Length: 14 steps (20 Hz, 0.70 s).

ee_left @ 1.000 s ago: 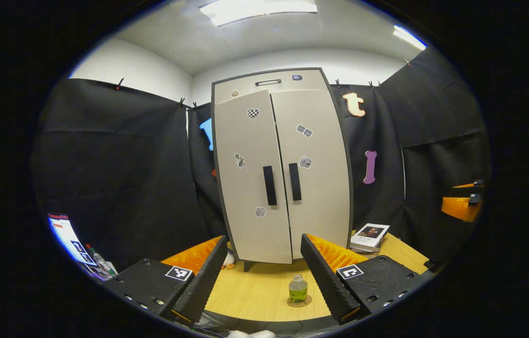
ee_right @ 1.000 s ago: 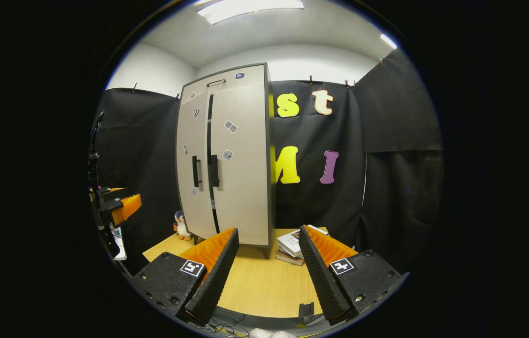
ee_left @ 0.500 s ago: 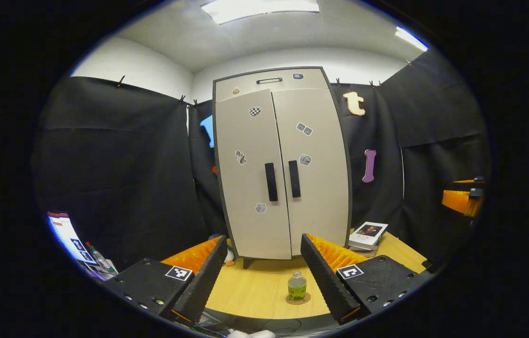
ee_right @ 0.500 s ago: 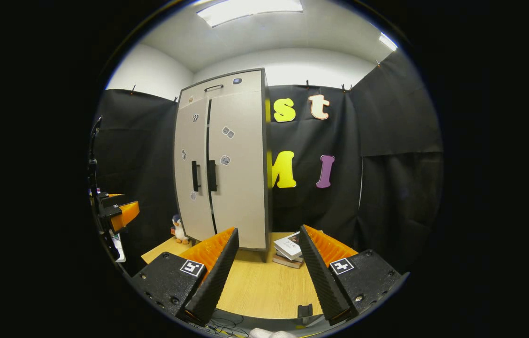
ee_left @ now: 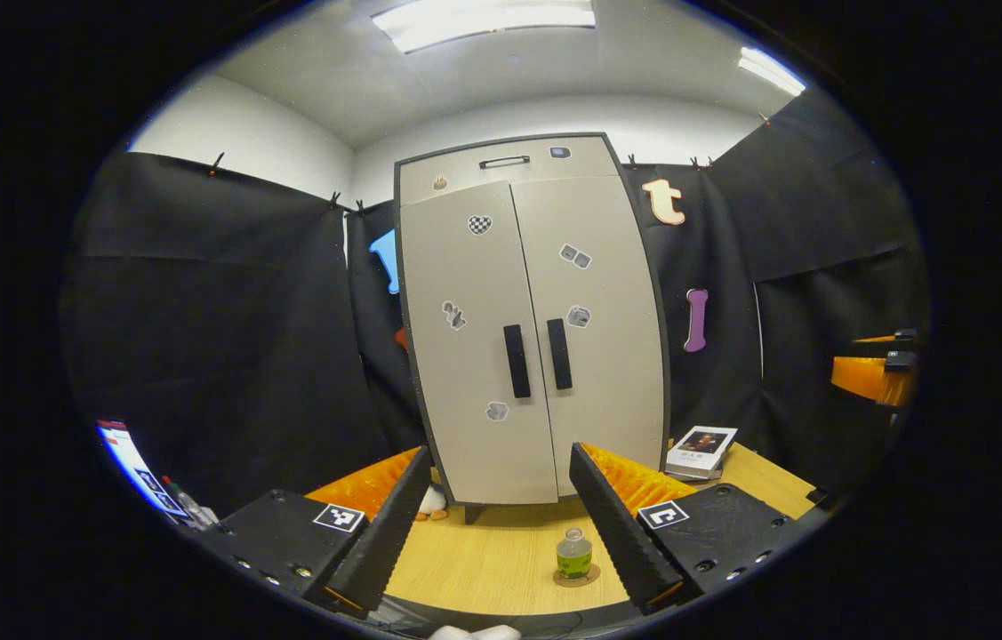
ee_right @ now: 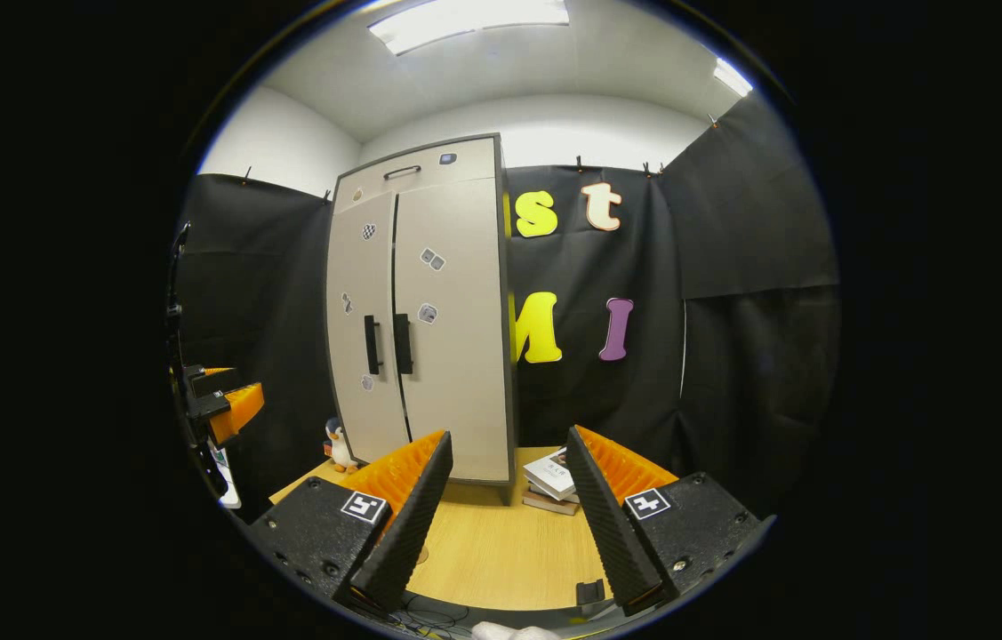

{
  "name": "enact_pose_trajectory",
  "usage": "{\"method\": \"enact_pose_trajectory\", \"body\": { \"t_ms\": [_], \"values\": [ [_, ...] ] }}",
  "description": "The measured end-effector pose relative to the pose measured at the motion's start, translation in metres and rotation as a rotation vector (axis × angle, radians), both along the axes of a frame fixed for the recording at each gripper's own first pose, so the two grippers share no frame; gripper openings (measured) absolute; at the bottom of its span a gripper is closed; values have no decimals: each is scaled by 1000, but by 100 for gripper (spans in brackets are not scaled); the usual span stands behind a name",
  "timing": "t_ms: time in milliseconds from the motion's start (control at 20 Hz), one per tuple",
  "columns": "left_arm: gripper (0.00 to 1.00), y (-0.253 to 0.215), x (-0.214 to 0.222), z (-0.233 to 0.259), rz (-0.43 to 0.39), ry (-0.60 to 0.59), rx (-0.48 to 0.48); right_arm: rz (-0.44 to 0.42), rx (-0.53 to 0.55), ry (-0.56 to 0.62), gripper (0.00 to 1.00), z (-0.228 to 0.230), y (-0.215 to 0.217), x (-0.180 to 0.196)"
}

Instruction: Grasp the bottle in the cabinet with the left hand and place it on the coaster, then close the right door with the right hand and the left door with the left hand.

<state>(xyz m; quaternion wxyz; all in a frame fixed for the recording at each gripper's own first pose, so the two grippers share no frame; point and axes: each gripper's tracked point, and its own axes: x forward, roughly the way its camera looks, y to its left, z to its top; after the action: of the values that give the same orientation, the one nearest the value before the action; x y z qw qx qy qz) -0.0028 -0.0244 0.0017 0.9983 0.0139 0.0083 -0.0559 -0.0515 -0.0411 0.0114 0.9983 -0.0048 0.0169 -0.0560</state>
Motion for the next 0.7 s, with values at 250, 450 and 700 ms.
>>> {"method": "enact_pose_trajectory", "body": {
  "t_ms": [250, 450, 700],
  "values": [
    [96, 7, 22, 2, -7, -1, -15, -19, 0, -11, 80, 4, 8, 19],
    [95, 12, 35, 1, -21, -7, -7, -30, -14, -4, 80, -2, 16, 34],
    [96, 19, 53, -7, -38, -1, -3, -37, -18, -7, 80, -2, 26, 52]
  ]
}}
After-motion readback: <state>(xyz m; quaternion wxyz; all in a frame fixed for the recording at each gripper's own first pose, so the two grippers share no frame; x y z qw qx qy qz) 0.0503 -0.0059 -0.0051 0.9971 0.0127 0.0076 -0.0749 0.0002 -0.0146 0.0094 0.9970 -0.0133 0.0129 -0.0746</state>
